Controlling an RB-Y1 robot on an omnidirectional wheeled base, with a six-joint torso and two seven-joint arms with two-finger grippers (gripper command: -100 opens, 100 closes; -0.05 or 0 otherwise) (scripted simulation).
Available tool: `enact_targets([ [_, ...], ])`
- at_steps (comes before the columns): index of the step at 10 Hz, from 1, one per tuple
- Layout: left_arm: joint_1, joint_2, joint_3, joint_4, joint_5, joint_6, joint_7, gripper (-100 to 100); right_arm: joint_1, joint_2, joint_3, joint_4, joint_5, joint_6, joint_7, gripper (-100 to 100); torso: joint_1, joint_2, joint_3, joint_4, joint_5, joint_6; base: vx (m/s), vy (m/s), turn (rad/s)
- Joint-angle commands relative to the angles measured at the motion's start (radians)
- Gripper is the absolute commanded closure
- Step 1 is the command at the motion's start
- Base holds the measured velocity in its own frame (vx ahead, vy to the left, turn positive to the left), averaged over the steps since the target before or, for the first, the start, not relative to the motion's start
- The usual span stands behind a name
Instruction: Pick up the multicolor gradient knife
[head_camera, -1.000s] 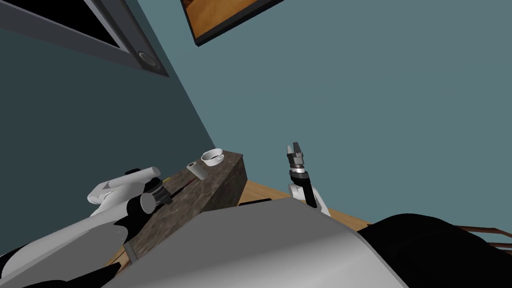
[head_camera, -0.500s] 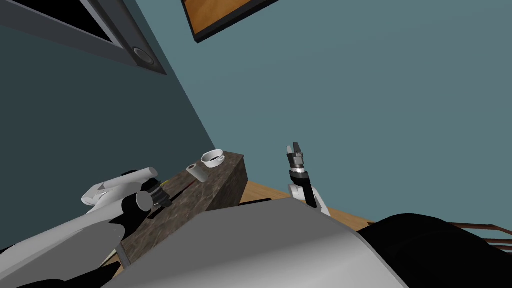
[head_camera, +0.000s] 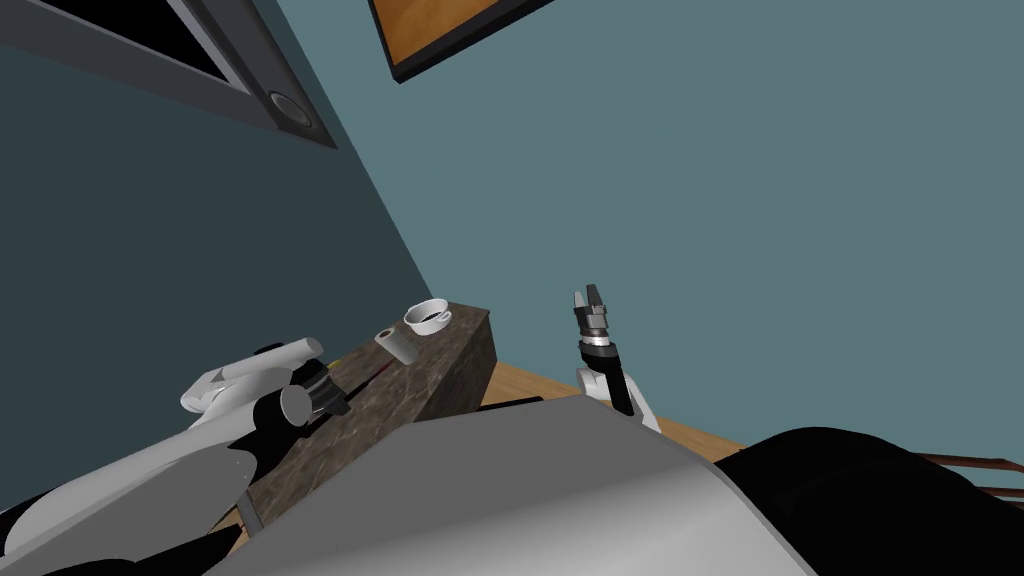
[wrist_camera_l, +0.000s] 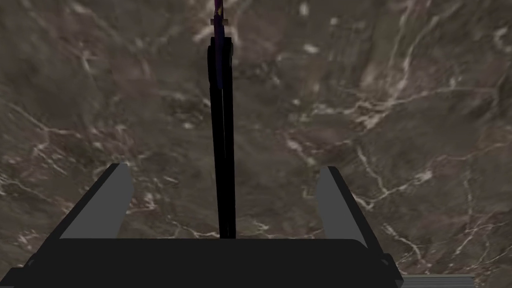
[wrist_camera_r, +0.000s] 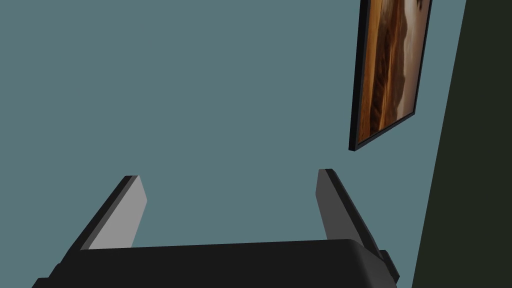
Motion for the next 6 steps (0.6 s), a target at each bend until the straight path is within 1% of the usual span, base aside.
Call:
enact_targets([
  [1,-0.011,0.007,-0.004,0.033,-0.002,-0.022,-0.003,-100,0.000,0.000,0.000,0.000,0.000,0.000,0.000,0,0.000,0.000,0.000,0.000,0.000,0.000,0.000,0.000,0.000],
  [2,-0.008,0.006,-0.003,0.024,-0.001,-0.013,-0.002,-100,0.000,0.000,0.000,0.000,0.000,0.000,0.000,0,0.000,0.000,0.000,0.000,0.000,0.000,0.000,0.000,0.000],
  [3,-0.009,0.006,-0.003,0.027,-0.001,-0.017,-0.003,100,0.000,0.000,0.000,0.000,0.000,0.000,0.000,0,-0.001,0.001,0.000,0.000,0.000,0.000,0.000,0.000,0.000],
  [6,-0.009,0.006,-0.003,0.027,-0.001,-0.016,-0.003,100,0.000,0.000,0.000,0.000,0.000,0.000,0.000,0,0.000,0.000,0.000,0.000,0.001,0.000,0.000,0.000,0.000],
])
